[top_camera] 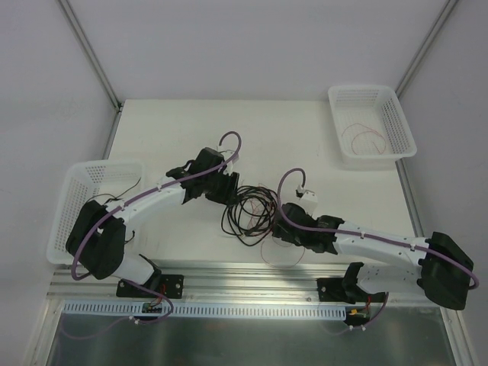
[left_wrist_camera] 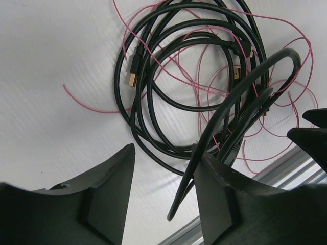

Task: Untangle the cables

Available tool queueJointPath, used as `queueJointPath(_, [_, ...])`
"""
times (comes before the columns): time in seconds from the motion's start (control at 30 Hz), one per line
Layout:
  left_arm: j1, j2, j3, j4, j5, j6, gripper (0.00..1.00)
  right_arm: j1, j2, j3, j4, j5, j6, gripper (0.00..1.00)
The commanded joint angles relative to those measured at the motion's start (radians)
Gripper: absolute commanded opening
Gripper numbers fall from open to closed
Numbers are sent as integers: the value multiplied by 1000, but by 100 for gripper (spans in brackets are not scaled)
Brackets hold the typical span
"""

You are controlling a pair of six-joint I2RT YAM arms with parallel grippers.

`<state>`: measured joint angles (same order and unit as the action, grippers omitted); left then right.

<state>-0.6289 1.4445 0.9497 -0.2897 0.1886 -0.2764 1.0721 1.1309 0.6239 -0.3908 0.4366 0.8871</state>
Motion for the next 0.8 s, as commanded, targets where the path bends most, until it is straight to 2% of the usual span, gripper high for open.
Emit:
queueJointPath(0.0, [-3,-7,-8,38,-26,-14,48,8,43,-15,78,-1,87,51])
queueJointPath(0.13, [-3,-9,-11,37,-37,-17,35,20,79,-15,105,11,92,40])
queueJointPath(0.17, [-5,-12,-11,37,-41,-17,27,20,82,-13,104,11,93,37])
queueJointPath(0.23, [-3,-18,-14,37,-72,-14,21,26,79,-7,93,30,87,28])
queueJointPath(0.27, [-3,-22,-14,37,-83,-11,16,25,76,-4,69,39,85,16])
queueJointPath(0.37, [-2,-33,-17,34,-139,-1,11,25,34,28,-30,89,61,1])
queueJointPath(0.53, [46,-27,3,-22,-245,5,4,26,-123,184,-242,252,-90,1])
queueJointPath(0.63, [121,-24,17,-48,-233,-9,3,19,-183,333,-373,355,-209,1])
queueJointPath(0.77, [220,-36,21,-58,-190,-26,3,-20,-261,526,-485,413,-474,1])
